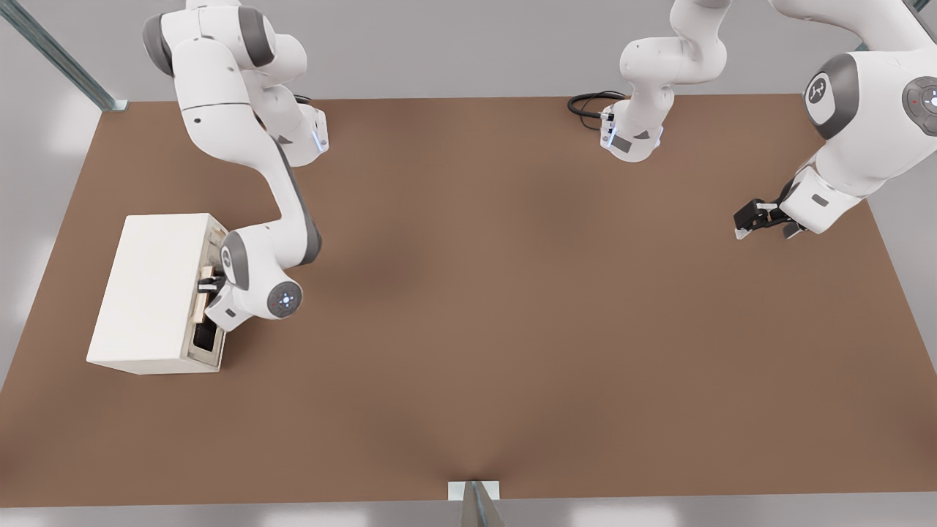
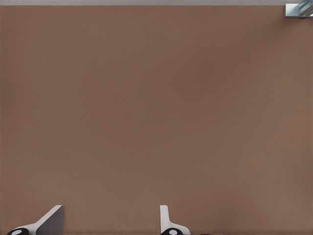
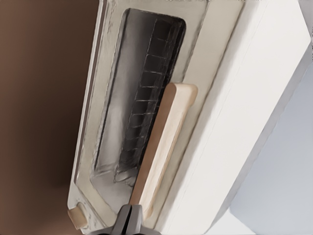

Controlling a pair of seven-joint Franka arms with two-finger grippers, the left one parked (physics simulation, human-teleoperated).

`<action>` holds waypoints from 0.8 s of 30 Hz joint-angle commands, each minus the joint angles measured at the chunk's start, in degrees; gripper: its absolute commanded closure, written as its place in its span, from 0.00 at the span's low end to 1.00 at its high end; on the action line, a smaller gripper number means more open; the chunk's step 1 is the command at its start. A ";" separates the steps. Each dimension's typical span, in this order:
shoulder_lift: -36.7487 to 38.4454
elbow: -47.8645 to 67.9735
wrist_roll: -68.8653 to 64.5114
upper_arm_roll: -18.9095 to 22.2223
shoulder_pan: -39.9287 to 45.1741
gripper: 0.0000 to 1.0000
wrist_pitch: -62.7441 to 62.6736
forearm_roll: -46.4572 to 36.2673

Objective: Keep left arm still and open the oven door with right arm

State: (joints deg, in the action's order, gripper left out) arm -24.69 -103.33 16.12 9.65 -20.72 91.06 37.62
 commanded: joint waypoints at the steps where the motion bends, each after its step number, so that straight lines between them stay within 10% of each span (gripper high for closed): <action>1: 0.69 -0.47 9.54 0.20 0.07 1.00 4.04 0.79; 24: 0.25 -3.37 10.16 2.48 0.60 1.00 5.79 3.07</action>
State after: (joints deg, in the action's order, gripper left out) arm -24.50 -106.71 23.13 12.16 -20.11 95.96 41.53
